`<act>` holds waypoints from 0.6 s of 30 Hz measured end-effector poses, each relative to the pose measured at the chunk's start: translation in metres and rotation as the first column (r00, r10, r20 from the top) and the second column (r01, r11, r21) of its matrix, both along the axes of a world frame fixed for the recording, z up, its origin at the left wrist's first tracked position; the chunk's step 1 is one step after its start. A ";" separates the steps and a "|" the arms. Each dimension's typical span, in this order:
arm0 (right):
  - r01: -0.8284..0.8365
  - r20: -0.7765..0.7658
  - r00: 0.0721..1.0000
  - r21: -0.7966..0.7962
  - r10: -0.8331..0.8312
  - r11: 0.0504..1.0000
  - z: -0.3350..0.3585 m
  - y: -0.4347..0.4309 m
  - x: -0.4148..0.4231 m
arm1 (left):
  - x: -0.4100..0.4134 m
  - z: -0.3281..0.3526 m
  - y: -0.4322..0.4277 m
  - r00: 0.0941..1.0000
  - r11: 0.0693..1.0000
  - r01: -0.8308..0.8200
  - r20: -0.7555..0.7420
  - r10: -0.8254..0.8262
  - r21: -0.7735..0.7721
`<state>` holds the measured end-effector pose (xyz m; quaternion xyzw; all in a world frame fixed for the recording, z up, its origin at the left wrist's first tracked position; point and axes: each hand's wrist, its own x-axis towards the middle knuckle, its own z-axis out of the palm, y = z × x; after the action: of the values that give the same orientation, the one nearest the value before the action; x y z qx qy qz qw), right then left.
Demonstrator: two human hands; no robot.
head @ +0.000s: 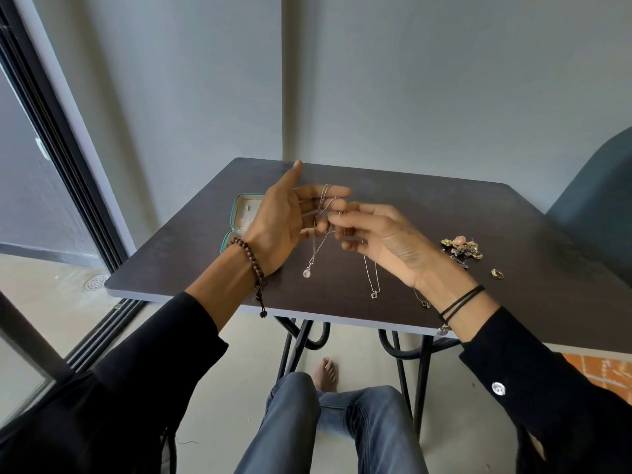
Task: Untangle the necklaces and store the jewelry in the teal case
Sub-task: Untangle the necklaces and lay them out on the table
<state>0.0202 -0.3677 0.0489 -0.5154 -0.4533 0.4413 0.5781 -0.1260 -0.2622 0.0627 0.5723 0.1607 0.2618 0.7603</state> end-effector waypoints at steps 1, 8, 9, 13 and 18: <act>0.008 -0.019 1.000 0.000 -0.008 1.000 0.000 0.001 0.000 | 0.000 0.000 0.000 1.000 1.000 -0.008 0.000 0.008 0.002; 0.091 -0.415 0.907 0.021 -0.074 0.996 0.003 0.002 0.003 | 0.002 -0.005 -0.001 0.988 0.995 -0.098 -0.119 0.094 -0.027; 0.086 -0.437 0.897 0.028 -0.065 0.996 0.004 0.002 0.002 | 0.002 -0.006 -0.002 0.985 0.995 -0.101 -0.138 0.100 -0.002; 0.090 -0.466 0.882 0.026 -0.067 0.996 0.004 0.002 -0.001 | 0.006 -0.008 -0.006 0.981 0.994 -0.100 -0.165 0.107 0.049; 0.155 -0.343 0.928 0.007 -0.143 0.988 0.003 0.001 0.001 | 0.005 -0.008 -0.006 0.983 0.992 -0.127 -0.128 0.129 0.024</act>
<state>0.0213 -0.3671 0.0521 -0.4540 -0.3133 0.4709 0.6884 -0.1212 -0.2679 0.0551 0.5827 0.2441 0.2739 0.7252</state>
